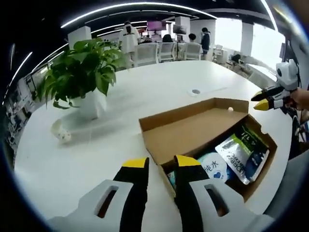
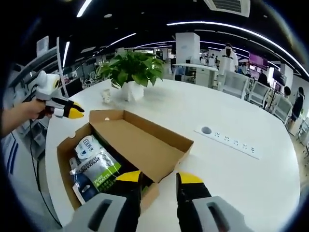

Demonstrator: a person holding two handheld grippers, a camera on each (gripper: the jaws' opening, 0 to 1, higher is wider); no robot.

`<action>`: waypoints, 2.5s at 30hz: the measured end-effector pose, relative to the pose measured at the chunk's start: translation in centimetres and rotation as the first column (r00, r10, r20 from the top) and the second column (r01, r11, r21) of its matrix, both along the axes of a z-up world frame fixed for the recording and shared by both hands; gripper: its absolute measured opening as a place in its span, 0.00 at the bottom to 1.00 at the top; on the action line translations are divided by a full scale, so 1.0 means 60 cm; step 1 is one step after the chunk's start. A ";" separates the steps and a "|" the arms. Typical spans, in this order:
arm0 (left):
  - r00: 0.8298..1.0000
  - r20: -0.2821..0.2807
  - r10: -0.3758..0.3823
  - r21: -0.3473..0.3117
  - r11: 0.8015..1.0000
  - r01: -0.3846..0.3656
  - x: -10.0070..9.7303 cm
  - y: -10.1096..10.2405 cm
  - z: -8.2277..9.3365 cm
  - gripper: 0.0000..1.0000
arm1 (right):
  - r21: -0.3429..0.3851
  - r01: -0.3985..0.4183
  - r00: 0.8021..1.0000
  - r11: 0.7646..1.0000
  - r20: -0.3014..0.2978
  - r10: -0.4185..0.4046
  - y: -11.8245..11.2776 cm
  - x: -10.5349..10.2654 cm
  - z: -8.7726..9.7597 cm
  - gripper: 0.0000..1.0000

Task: Operate the shoe box by opening the lid, removing the specified soft item, and placing it in the target area until the item is outside and the box remains undamaged.

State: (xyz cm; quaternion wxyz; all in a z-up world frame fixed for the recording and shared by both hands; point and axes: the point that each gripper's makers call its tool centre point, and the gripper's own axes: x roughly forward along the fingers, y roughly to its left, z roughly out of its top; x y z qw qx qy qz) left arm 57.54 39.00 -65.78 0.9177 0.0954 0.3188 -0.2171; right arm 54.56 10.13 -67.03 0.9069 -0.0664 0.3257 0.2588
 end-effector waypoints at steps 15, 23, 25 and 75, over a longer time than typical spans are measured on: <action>0.997 -0.019 -0.070 -0.010 0.997 0.070 -0.050 -0.044 -0.017 0.25 | -0.007 -0.110 0.994 0.994 0.024 0.111 0.006 -0.035 -0.005 0.44; 0.993 -0.044 -0.112 -0.033 0.993 0.111 -0.087 -0.077 -0.024 0.27 | 0.000 -0.170 0.985 0.985 0.038 0.170 0.014 -0.055 -0.007 0.55; 0.991 -0.057 -0.123 -0.036 0.992 0.122 -0.095 -0.084 -0.028 0.28 | -0.002 -0.185 0.981 0.983 0.049 0.185 0.017 -0.059 -0.005 0.59; 0.906 -0.380 -0.186 -0.356 0.933 0.042 -0.188 -0.213 -0.122 0.20 | -0.093 -0.390 0.910 0.916 0.110 0.399 0.065 -0.135 -0.038 0.80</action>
